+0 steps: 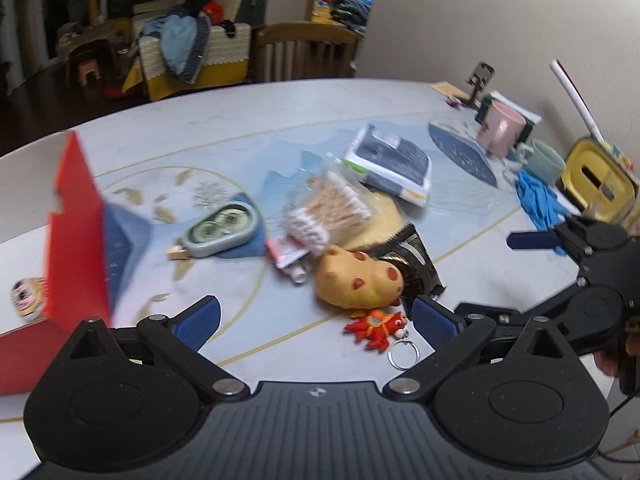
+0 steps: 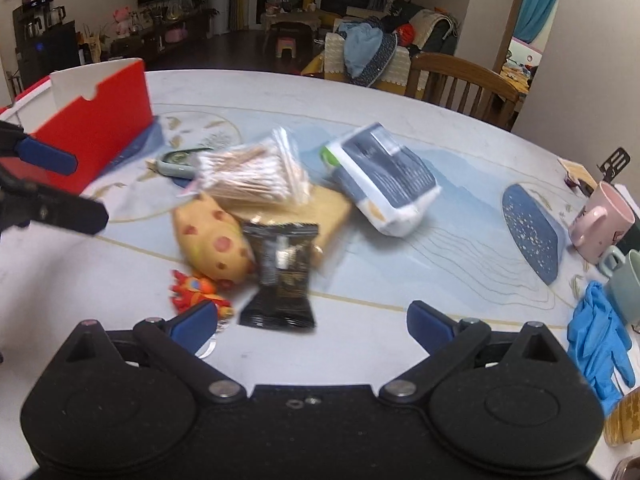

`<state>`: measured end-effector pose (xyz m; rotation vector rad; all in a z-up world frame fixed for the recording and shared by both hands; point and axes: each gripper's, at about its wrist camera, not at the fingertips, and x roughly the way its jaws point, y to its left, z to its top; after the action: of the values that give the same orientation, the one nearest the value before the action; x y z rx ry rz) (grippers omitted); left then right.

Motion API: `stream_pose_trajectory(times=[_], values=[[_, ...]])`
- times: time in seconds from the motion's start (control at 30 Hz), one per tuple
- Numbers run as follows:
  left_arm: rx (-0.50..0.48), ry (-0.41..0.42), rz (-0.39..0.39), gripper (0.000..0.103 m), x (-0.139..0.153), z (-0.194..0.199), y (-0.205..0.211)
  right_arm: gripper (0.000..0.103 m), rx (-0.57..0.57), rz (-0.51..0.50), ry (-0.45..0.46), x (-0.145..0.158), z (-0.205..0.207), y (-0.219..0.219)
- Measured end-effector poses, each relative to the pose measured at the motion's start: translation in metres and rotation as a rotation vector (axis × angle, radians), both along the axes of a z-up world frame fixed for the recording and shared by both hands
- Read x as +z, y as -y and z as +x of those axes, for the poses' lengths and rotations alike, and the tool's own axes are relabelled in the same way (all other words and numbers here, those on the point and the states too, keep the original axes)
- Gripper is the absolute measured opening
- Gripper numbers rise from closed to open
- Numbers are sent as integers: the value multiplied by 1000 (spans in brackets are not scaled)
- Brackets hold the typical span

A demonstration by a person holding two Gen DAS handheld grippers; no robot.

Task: Organize objects
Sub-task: 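Grasp the yellow spotted toy with the left tool while the right tool grasps the black snack packet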

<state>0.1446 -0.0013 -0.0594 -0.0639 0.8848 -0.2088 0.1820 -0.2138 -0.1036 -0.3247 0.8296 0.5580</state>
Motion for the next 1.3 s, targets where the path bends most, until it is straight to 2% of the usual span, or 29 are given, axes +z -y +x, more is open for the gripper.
stream_pose_trajectory(times=[0.17, 0.3, 0.5, 0.63, 0.87, 1.0, 1.1, 1.13, 1.2, 1.3], values=[[-55, -41, 46, 103, -20, 16, 20, 97, -12, 65, -60, -7, 14, 12], [-70, -48, 36, 103, -31, 25, 27, 92, 3, 41, -76, -18, 17, 9], [-95, -39, 97, 103, -43, 40, 41, 86, 37, 53, -85, -26, 21, 4], [-109, -37, 93, 103, -45, 49, 48, 79, 58, 56, -90, -30, 25, -2], [-85, -117, 43, 103, -60, 68, 47, 69, 61, 86, -108, -35, 33, -6], [-78, -113, 27, 102, -62, 71, 44, 63, 70, 115, -118, -38, 36, -6], [-87, -106, 18, 101, -61, 72, 43, 52, 89, 138, -126, -37, 35, -7], [-89, -107, 14, 100, -61, 72, 42, 48, 94, 140, -127, -37, 35, -7], [-96, -113, -3, 88, -62, 72, 40, 44, 102, 147, -129, -36, 34, -8], [-106, -120, -37, 75, -62, 71, 39, 39, 107, 150, -131, -35, 32, -9]])
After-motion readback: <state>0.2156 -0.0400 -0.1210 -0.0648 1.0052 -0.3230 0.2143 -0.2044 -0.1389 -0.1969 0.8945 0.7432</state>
